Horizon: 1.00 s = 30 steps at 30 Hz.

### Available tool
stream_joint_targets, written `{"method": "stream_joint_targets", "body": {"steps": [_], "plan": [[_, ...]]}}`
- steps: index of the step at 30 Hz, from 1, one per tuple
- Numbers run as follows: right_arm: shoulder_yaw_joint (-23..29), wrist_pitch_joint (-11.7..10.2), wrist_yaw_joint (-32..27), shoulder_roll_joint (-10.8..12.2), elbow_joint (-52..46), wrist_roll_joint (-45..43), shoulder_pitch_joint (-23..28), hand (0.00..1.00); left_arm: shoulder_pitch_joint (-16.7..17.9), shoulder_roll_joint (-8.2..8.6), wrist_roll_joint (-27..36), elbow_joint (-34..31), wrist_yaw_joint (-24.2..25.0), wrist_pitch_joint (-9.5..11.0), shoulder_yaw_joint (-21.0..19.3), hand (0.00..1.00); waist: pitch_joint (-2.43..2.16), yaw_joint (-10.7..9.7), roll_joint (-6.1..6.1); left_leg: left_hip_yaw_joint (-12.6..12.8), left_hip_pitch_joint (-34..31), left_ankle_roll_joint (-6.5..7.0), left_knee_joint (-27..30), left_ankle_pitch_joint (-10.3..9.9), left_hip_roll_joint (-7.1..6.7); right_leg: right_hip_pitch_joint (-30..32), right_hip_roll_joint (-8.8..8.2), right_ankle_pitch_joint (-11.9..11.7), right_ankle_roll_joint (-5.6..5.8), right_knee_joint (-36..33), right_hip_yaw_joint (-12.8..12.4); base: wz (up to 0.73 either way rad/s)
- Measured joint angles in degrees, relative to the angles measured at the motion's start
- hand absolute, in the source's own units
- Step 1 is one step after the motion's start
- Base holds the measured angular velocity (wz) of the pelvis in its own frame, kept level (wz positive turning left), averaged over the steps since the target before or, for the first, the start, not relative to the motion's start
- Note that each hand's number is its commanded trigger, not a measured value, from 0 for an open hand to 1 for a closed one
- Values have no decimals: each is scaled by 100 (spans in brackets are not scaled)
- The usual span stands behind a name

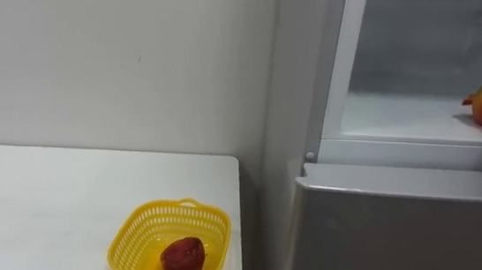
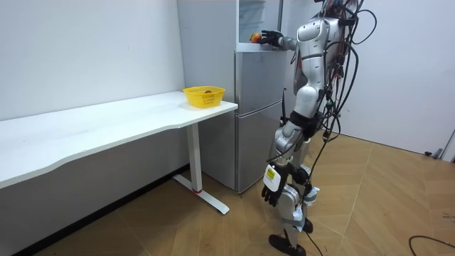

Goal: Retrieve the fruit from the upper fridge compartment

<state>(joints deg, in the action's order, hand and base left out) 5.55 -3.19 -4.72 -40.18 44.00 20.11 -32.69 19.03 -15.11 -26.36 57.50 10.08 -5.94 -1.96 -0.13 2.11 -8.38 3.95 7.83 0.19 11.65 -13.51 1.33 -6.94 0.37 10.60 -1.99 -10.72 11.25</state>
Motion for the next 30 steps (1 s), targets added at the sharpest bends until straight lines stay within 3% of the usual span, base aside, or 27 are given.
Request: {"method": "stream_joint_targets", "body": {"steps": [10,17,26,30], "plan": [[1,0,-89,0,52,339,-104,0,77,0,-6,-10,18,-2,2,0,23,23,40,-3,-44,-2,-3,-2,1,43,8,-3,-4,1,3,0],[11,-192,-168,-1,114,471,-208,0,77,-22,-5,-10,39,13,2,0,15,45,74,14,-201,-10,6,4,12,204,11,-31,-24,-7,17,-2],[3,-317,-212,-22,309,631,-240,0,61,-100,3,-5,71,63,21,0,33,136,42,10,-210,-11,2,5,14,242,-11,-24,-29,-87,25,0],[-88,-302,-223,-22,640,861,-525,0,77,-118,0,20,73,57,45,0,45,145,25,18,-237,-10,-10,5,6,280,-18,-20,-27,-108,13,-1]]}}
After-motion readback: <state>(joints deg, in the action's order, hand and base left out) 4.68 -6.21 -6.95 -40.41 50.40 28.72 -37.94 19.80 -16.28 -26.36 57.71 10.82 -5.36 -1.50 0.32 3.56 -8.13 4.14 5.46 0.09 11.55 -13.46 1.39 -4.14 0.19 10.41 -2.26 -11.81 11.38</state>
